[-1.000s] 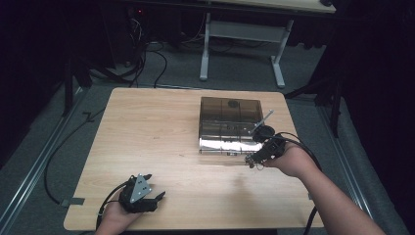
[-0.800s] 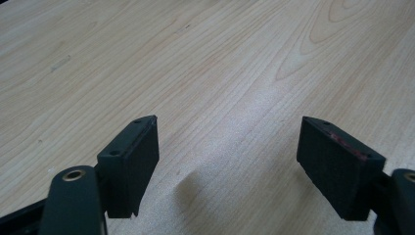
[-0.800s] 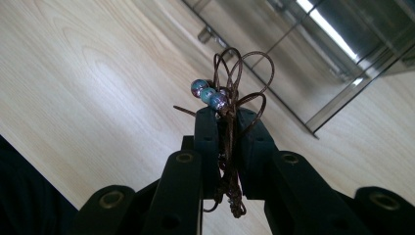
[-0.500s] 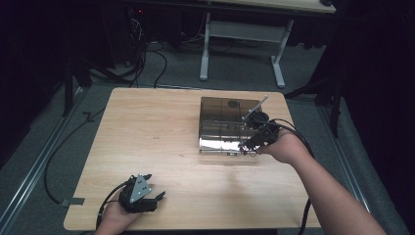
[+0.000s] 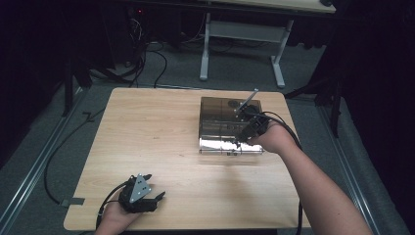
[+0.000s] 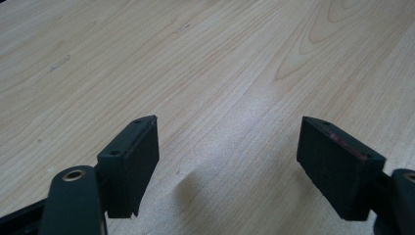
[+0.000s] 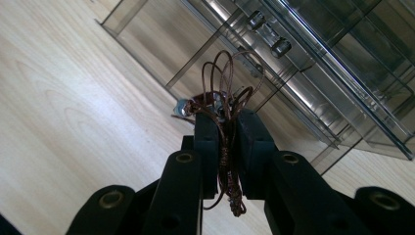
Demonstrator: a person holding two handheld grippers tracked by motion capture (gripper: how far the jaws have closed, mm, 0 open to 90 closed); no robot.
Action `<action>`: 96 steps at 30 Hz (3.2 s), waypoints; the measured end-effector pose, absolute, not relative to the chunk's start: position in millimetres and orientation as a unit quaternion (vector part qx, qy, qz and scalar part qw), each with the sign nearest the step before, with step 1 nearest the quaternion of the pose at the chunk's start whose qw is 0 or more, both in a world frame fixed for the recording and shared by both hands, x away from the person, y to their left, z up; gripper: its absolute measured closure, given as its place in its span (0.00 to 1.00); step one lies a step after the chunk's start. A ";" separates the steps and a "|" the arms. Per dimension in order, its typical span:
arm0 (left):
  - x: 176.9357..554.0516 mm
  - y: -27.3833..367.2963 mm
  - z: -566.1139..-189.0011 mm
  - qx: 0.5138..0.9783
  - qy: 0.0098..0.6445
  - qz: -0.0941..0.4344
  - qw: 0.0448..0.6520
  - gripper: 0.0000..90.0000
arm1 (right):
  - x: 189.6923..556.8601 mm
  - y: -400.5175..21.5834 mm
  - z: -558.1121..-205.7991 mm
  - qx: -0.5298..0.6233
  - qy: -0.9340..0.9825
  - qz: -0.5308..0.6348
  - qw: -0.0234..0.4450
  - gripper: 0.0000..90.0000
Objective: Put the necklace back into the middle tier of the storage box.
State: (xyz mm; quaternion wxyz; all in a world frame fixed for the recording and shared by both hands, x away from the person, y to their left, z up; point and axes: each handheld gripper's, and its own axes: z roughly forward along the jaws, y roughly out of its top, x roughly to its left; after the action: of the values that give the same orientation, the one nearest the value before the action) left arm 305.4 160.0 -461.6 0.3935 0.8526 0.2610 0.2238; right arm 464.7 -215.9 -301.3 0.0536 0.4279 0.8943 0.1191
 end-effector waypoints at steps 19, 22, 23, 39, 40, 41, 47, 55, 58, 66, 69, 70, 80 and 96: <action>305.1 159.9 -461.6 0.853 0.260 0.225 0.393 0.27 | 485.0 -199.3 -343.0 0.427 0.897 0.103 0.050 0.90; 305.1 159.8 -461.7 0.852 0.262 0.224 0.394 0.27 | 486.9 -197.1 -349.5 0.428 0.896 0.104 0.047 0.90; 305.1 159.8 -461.7 0.852 0.262 0.224 0.394 0.27 | 487.7 -197.1 -351.9 0.426 0.897 0.104 0.048 0.90; 305.0 159.5 -461.8 0.853 0.261 0.226 0.392 0.27 | 490.3 -193.7 -380.5 0.440 0.891 0.100 0.037 0.89; 305.1 159.6 -461.7 0.853 0.261 0.225 0.392 0.27 | 491.4 -194.9 -382.6 0.434 0.894 0.105 0.039 0.89; 305.1 159.6 -461.7 0.853 0.261 0.225 0.392 0.27 | 491.4 -194.9 -382.6 0.434 0.894 0.105 0.039 0.89; 305.4 159.6 -461.7 0.853 0.261 0.225 0.391 0.27 | 487.9 -199.3 -368.0 0.439 0.891 0.112 0.046 0.82; 305.2 159.0 -461.9 0.854 0.261 0.227 0.390 0.27 | 480.5 -203.5 -340.7 0.441 0.887 0.120 0.059 0.83; 305.2 159.2 -461.8 0.854 0.260 0.228 0.388 0.27 | 480.8 -200.3 -337.8 0.432 0.891 0.125 0.062 0.87; 304.9 158.9 -462.0 0.852 0.262 0.228 0.391 0.27 | 489.8 -203.6 -367.2 0.448 0.886 0.096 0.066 0.96; 304.9 158.8 -462.1 0.853 0.263 0.228 0.390 0.27 | 489.9 -205.5 -375.3 0.457 0.882 0.091 0.065 0.95; 304.9 158.7 -462.1 0.853 0.262 0.228 0.390 0.27 | 491.0 -207.2 -378.6 0.449 0.886 0.093 0.065 0.95; 305.1 158.5 -461.9 0.855 0.261 0.230 0.384 0.27 | 487.4 -207.0 -366.9 0.448 0.885 0.105 0.072 0.86; 305.0 158.6 -461.9 0.855 0.261 0.230 0.384 0.27 | 482.2 -202.8 -362.8 0.442 0.890 0.098 0.057 0.83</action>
State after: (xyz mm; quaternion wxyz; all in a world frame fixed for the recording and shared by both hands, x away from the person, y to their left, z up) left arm 305.0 158.6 -461.9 0.3844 0.8552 0.2606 0.2300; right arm 482.2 -202.8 -362.8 0.0567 0.4420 0.8898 0.0982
